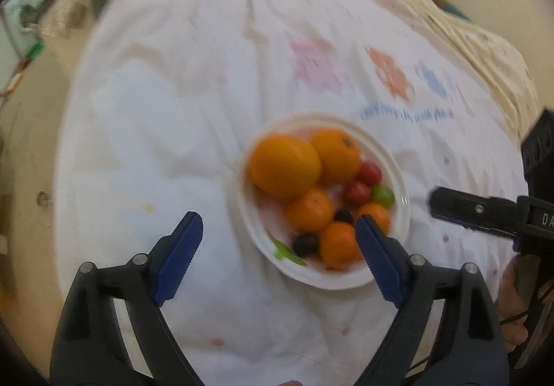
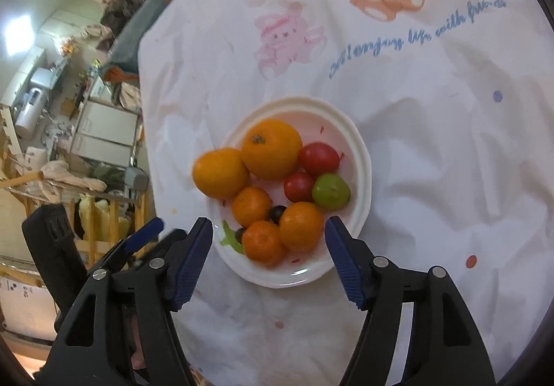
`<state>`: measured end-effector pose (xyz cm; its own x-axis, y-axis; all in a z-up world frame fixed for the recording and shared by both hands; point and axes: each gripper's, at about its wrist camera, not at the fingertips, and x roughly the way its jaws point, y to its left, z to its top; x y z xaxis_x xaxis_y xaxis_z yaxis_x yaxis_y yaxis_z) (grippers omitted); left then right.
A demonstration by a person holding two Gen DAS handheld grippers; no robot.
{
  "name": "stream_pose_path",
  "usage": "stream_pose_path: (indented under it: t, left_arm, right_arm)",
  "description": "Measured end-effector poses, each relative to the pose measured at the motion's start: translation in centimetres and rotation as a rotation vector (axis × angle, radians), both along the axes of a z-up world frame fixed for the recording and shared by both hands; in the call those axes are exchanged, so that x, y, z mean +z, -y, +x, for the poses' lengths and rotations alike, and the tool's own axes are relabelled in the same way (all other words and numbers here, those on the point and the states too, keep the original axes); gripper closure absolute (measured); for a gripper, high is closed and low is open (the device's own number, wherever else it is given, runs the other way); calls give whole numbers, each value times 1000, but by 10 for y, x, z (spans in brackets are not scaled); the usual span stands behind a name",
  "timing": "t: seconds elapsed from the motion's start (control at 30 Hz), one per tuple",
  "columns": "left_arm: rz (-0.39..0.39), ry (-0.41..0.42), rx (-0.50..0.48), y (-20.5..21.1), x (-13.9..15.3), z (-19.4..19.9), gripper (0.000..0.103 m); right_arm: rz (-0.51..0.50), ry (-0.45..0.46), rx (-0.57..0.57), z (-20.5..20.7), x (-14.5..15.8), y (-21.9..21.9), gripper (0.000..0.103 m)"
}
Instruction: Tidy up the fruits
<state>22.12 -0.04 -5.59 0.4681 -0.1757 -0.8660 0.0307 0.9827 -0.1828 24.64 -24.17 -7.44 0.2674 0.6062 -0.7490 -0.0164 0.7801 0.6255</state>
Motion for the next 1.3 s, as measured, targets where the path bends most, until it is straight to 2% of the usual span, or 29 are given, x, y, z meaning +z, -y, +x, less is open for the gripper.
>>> stream_pose_path:
  t: [0.13,0.2,0.27,0.37,0.47,0.6,0.73,0.83,0.93,1.07,1.2,1.3]
  left_arm:
    - [45,81,64,-15,27,-14,15]
    - [60,125,91,-22,40,-24,15]
    - [53,149,102,-25,48,-34,15]
    - [56,162,108,-26,53,-51,14]
    - [76,186,100,-22,58,-68,6]
    - [94,216,98,-18,62,-89,2]
    - [88,245,94,-12,64,-108,1]
    - [84,261,89,-6,63,-118,1]
    - [122,287,93,-1,63,-124,1]
    - [116,285,105,-3,64,-123,1]
    - [100,265,107,-4,60,-121,1]
    - [102,260,99,-2,58,-121,1]
  right_arm:
    - [-21,74,-2,-13,23,6,33]
    - [-34,109,-8,-23,35,10,29]
    - [-42,150,-13,-34,46,13,18]
    - [-71,206,-31,-53,57,19,15]
    - [-108,238,-44,-71,62,21,14]
    - [-189,299,-52,-93,66,16,13]
    - [-253,356,-53,-114,65,5,3]
    - [-269,376,-71,-121,63,1,2]
    - [-304,414,-89,-127,63,-3,1]
    - [-408,498,-74,-136,65,-14,0]
    - [-456,542,-56,-141,68,-22,0]
    - [-463,541,-54,-144,66,-25,0]
